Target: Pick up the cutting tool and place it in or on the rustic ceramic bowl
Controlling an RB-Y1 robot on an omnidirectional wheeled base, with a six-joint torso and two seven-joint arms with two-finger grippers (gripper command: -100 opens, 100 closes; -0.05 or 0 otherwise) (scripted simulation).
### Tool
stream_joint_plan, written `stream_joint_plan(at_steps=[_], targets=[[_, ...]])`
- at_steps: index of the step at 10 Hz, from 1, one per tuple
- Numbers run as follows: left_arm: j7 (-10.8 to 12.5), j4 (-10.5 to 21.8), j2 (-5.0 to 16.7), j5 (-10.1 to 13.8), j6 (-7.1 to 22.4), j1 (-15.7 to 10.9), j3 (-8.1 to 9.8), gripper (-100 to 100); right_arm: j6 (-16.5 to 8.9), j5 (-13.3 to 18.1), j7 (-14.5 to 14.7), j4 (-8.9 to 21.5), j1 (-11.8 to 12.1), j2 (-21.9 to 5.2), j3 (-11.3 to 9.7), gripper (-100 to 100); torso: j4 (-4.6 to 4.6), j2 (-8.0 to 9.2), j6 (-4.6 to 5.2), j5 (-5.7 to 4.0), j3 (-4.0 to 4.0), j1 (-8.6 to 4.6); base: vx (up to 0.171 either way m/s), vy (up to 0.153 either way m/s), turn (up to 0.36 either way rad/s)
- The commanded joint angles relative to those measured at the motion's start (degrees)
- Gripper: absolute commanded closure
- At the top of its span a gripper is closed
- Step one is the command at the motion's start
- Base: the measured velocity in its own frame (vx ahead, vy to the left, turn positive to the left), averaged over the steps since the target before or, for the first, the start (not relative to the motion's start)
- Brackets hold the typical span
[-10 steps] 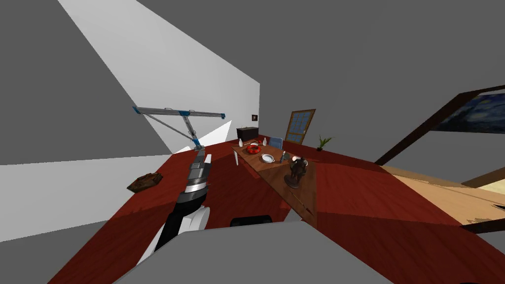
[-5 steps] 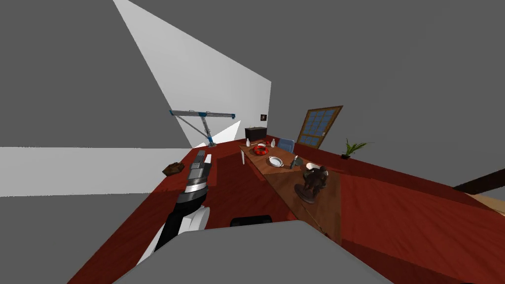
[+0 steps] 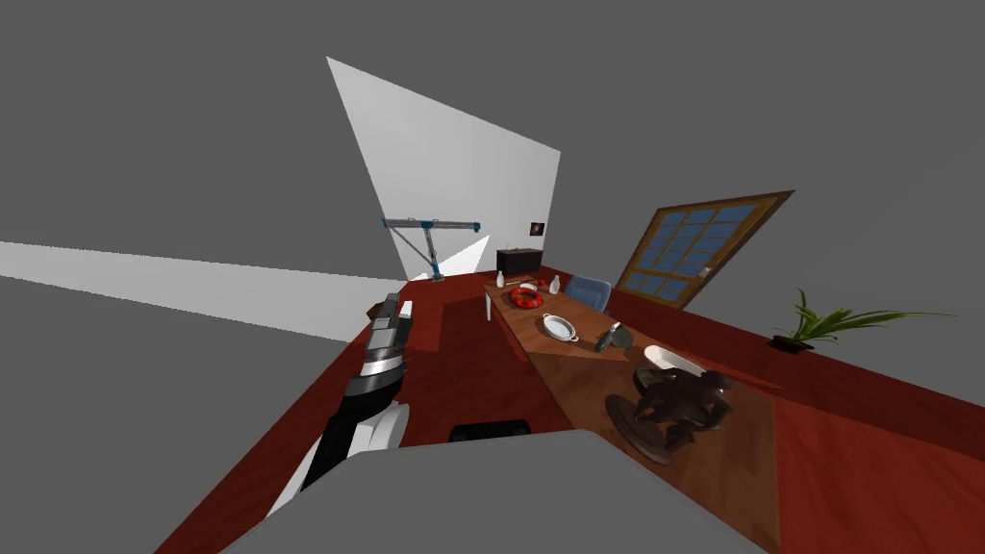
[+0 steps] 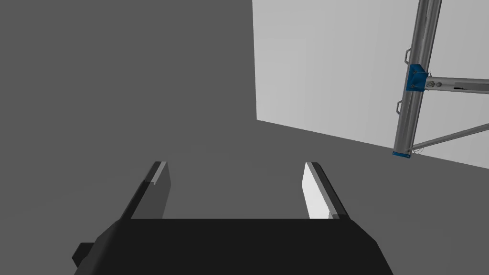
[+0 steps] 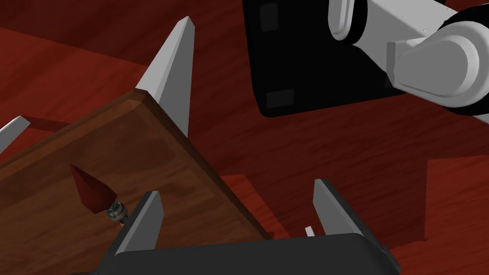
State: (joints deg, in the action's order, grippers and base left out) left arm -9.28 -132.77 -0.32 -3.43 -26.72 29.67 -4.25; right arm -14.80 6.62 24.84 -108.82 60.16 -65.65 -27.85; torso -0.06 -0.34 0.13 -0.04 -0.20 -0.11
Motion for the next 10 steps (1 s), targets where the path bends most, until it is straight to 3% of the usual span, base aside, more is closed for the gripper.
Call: stream_joint_plan(at_steps=[1, 7, 8, 9, 10], targets=[[0.0, 0.0, 0.0, 0.0, 0.0, 0.0, 0.00, 0, -1.8, 0.4, 0.3, 1.5, 0.3, 0.6, -1.1, -100, 0.00, 0.00, 0.00, 0.00, 0.00, 0.00, 0.052, -0.035, 0.254], [0.0, 0.0, 0.0, 0.0, 0.0, 0.0, 0.00, 0, -7.2, -1.2, -1.3, 7.0, -0.7, 0.8, -5.0, -100, -0.01, -0.02, -0.02, 0.02, -0.01, 0.01, 0.061, -0.066, 0.309], [0.0, 0.0, 0.0, 0.0, 0.0, 0.0, 0.00, 0, -6.5, -0.9, -0.9, 6.8, -0.8, 0.9, -4.7, -100, 0.00, -0.03, -0.03, 0.01, -0.01, 0.00, 0.027, -0.039, 0.056], [0.0, 0.0, 0.0, 0.0, 0.0, 0.0, 0.00, 0, -6.7, -1.0, -1.0, 6.9, -0.9, 0.9, -4.8, 0, 0.01, 0.05, 0.03, 0.03, 0.03, 0.14, 0.005, -0.008, -0.007], [0.0, 0.0, 0.0, 0.0, 0.0, 0.0, 0.00, 0, -6.1, -0.8, -0.8, 9.0, -2.0, 2.5, -5.4, -100, 0.03, 0.13, 0.03, 0.07, 0.08, 0.26, -0.005, -0.009, 0.067]])
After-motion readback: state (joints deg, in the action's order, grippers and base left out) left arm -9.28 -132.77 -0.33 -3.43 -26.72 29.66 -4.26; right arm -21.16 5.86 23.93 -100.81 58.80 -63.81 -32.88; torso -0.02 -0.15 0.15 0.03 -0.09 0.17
